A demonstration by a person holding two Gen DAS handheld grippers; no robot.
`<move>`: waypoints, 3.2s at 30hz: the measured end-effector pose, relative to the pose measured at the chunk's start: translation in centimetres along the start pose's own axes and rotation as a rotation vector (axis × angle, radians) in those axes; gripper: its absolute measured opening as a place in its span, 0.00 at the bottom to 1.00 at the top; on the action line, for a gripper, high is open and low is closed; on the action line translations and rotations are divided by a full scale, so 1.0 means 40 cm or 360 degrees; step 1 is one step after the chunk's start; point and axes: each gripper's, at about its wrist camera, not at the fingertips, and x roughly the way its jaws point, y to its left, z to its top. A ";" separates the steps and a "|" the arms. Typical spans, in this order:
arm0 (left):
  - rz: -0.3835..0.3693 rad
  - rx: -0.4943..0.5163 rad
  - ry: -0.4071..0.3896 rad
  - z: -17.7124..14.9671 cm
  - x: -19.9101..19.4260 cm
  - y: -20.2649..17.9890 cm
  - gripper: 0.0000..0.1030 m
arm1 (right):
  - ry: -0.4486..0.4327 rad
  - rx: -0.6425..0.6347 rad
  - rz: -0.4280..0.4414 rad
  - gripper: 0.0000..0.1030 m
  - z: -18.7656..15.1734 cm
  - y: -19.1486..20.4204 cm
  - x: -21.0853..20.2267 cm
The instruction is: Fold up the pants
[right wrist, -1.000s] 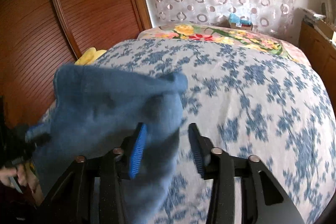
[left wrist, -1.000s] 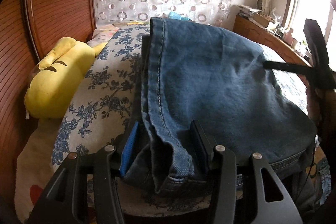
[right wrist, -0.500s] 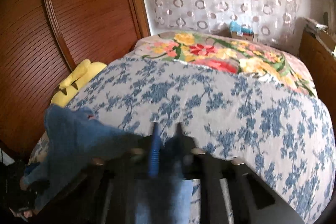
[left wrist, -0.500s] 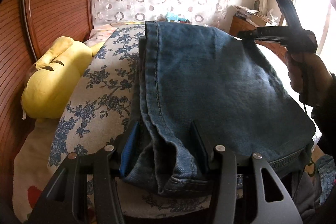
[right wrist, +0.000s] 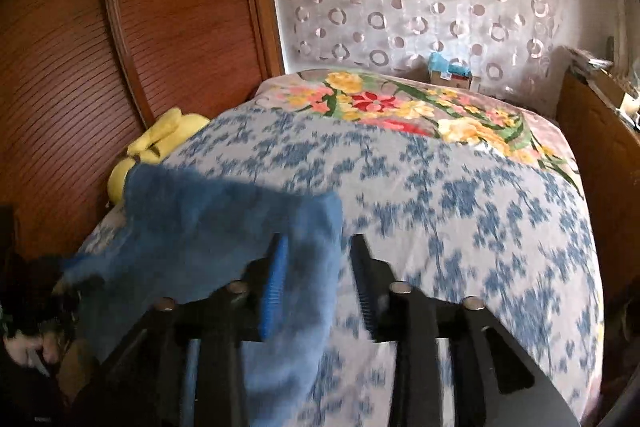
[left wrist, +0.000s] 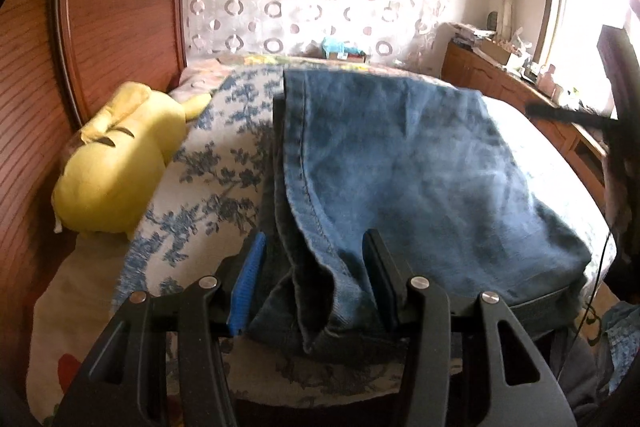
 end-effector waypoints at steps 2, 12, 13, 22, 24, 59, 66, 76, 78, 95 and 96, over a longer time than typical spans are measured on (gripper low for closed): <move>-0.0011 0.0017 -0.0034 0.011 -0.024 -0.014 0.50 | 0.0004 0.0001 0.0023 0.43 -0.036 0.007 -0.030; -0.0097 0.0131 -0.0108 0.026 -0.077 -0.096 0.76 | 0.0061 0.0020 0.0099 0.45 -0.182 0.058 -0.079; -0.0112 0.0137 -0.0115 0.025 -0.078 -0.102 0.78 | 0.0058 0.0024 0.0081 0.45 -0.185 0.059 -0.082; -0.0145 0.0176 -0.0033 -0.008 -0.045 -0.149 0.79 | 0.0121 0.0104 0.0017 0.54 -0.222 0.068 -0.085; -0.0153 0.0198 -0.0008 -0.020 -0.036 -0.161 0.79 | 0.0137 0.0120 0.0016 0.54 -0.229 0.069 -0.087; -0.0120 0.0341 0.0068 -0.100 0.024 -0.212 0.80 | -0.0019 0.0322 0.0295 0.16 -0.220 0.056 -0.081; -0.0161 0.0314 0.0071 -0.092 0.021 -0.201 0.80 | -0.0123 0.0224 0.0388 0.13 -0.166 0.103 -0.122; -0.0228 0.0157 0.0010 -0.045 -0.045 -0.118 0.80 | -0.0193 0.0107 0.0498 0.12 -0.105 0.166 -0.134; -0.0200 0.0139 -0.0024 -0.037 -0.065 -0.097 0.80 | -0.0197 0.0081 0.0521 0.12 -0.095 0.181 -0.127; 0.0137 -0.0083 -0.0164 -0.020 -0.173 0.157 0.80 | -0.0017 -0.0179 0.0742 0.11 -0.008 0.399 0.103; 0.0147 -0.0092 -0.0157 -0.022 -0.173 0.166 0.80 | 0.0014 -0.0200 0.0751 0.11 -0.011 0.419 0.125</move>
